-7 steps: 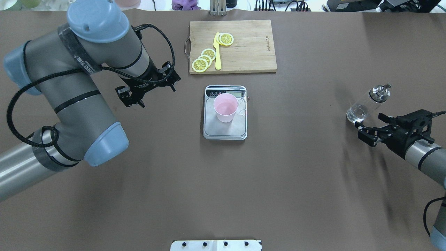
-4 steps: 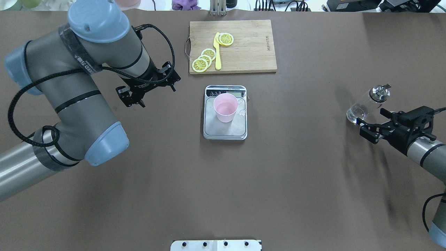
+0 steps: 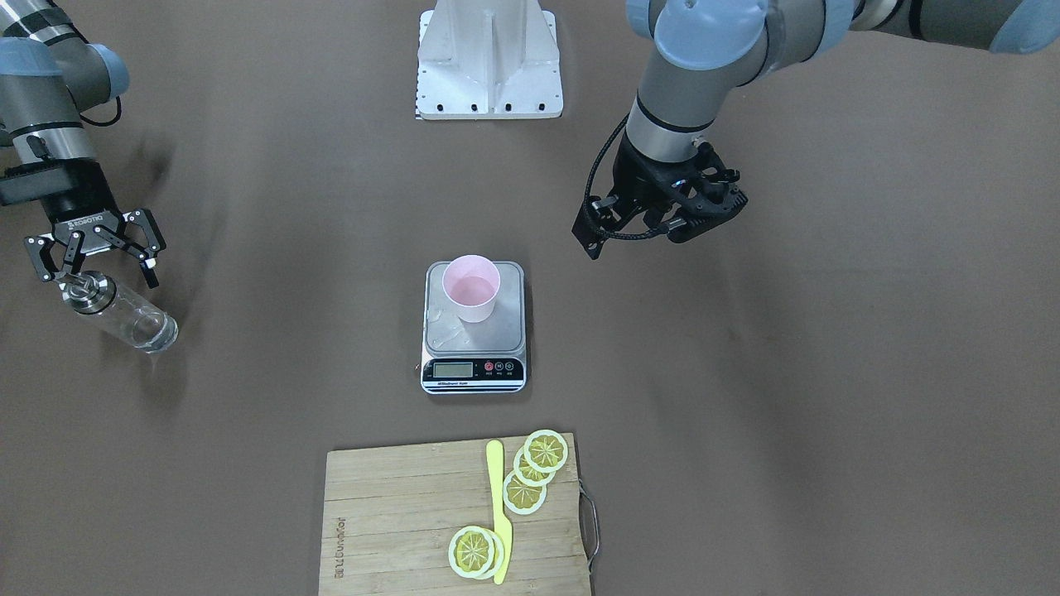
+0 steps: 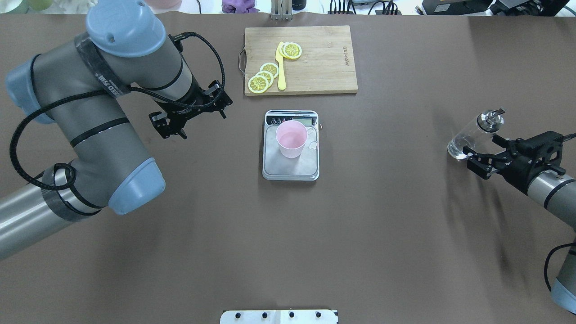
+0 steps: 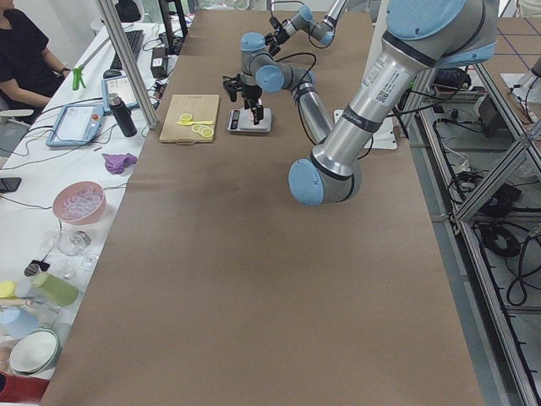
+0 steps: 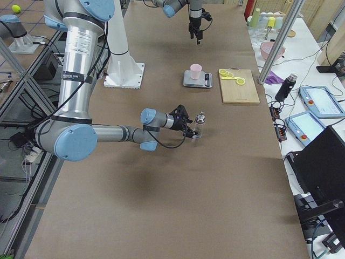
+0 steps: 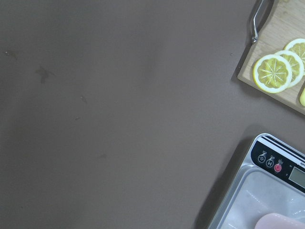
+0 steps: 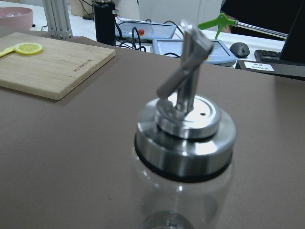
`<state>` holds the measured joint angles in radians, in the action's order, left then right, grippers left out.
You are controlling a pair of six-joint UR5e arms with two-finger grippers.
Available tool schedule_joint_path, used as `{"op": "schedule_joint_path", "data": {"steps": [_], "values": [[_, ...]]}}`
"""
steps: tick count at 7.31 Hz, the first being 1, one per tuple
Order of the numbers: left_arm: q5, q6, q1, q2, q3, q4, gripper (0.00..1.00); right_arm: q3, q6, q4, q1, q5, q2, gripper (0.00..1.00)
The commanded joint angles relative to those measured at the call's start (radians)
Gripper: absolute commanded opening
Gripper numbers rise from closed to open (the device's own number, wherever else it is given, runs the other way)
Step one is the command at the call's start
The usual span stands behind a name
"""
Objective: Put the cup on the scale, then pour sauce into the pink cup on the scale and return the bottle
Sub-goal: 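Lift the sauce bottle with the right gripper and carry it toward the scale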
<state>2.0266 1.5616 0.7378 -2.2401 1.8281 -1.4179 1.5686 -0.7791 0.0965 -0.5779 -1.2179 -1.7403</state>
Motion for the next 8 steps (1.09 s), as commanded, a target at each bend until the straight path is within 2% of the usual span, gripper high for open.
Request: {"op": "schedule_joint_path", "data": {"steps": [1, 3, 5, 6, 8], "values": [[0.000, -0.002, 0.000, 0.000, -0.001, -0.001, 0.99, -0.024, 0.001, 0.003, -0.020, 0.000, 0.025, 0.86], [0.000, -0.002, 0.000, 0.000, -0.001, -0.001, 0.99, -0.039, 0.001, 0.005, -0.034, -0.002, 0.042, 0.86], [0.000, 0.000, 0.000, 0.000, -0.001, -0.001, 0.99, -0.047, 0.003, 0.008, -0.040, -0.006, 0.063, 0.92], [0.000, -0.002, 0.000, 0.000, -0.001, -0.001, 0.99, -0.053, 0.024, 0.011, -0.052, -0.011, 0.077, 0.98], [0.000, 0.000, 0.000, 0.000, -0.001, -0.001, 0.99, -0.068, 0.026, 0.009, -0.057, -0.012, 0.093, 0.98]]}}
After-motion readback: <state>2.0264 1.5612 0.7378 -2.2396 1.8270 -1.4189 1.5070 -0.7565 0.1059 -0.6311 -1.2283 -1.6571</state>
